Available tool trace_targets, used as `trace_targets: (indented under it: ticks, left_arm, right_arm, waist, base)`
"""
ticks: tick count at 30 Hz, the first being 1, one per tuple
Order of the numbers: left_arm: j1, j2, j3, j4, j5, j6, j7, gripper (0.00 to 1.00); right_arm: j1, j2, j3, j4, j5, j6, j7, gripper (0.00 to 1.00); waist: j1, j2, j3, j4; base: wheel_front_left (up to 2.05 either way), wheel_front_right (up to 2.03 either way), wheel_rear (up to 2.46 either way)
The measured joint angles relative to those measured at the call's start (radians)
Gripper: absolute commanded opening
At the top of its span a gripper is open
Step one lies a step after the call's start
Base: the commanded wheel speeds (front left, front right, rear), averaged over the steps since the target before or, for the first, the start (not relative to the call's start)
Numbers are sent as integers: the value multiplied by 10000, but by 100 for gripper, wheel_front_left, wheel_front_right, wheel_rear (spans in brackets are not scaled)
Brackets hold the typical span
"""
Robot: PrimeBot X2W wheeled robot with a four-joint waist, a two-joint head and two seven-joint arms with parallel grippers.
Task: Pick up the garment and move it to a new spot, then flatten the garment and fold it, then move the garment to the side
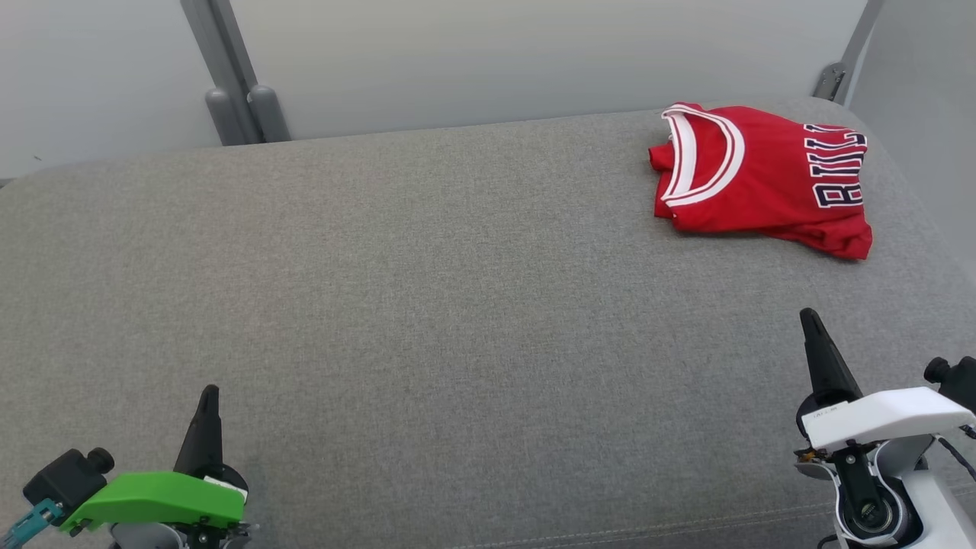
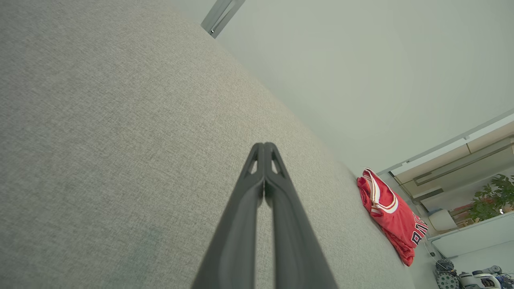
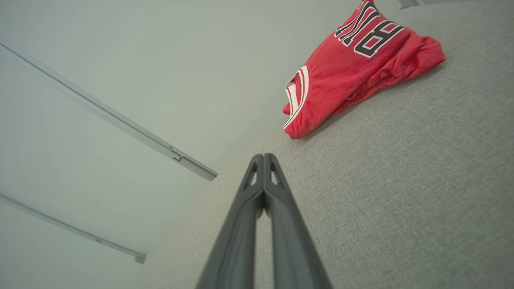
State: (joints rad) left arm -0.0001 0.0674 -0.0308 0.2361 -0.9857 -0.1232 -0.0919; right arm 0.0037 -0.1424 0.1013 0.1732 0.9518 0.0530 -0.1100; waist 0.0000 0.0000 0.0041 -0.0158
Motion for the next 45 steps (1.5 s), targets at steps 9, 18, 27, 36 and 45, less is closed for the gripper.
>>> trace_targets:
  ticks: [9, 18, 27, 36, 45]
  left_arm:
    - [-63, -54, 163, 67, -825, 0, 299, 0]
    - [-201, -105, 309, 109, -1845, 0, 573, 0]
    - [-210, -136, 456, 153, -2642, 0, 894, 0]
    - [-304, -171, 619, 209, -3657, 0, 1145, 0]
    - [-432, -196, 752, 259, -4485, 0, 1453, 0]
  right_arm:
    - [-103, 113, -288, 153, 1026, 102, 247, 0]
    - [-166, 205, -577, 305, 2040, 205, 562, 0]
    - [-247, 330, -861, 456, 3007, 267, 821, 0]
    - [-373, 456, -1143, 617, 4033, 353, 1114, 0]
    - [-407, 548, -1425, 761, 5014, 456, 1384, 0]
  waist:
    - [0, 0, -2, 23]
    - [0, 0, -4, 48]
    - [0, 0, -6, 71]
    - [0, 0, -8, 95]
    - [0, 0, -10, 119]
  base:
    - [0, 0, 0]
    - [0, 0, 0]
    - [0, 0, 0]
    - [0, 0, 0]
    - [0, 0, 0]
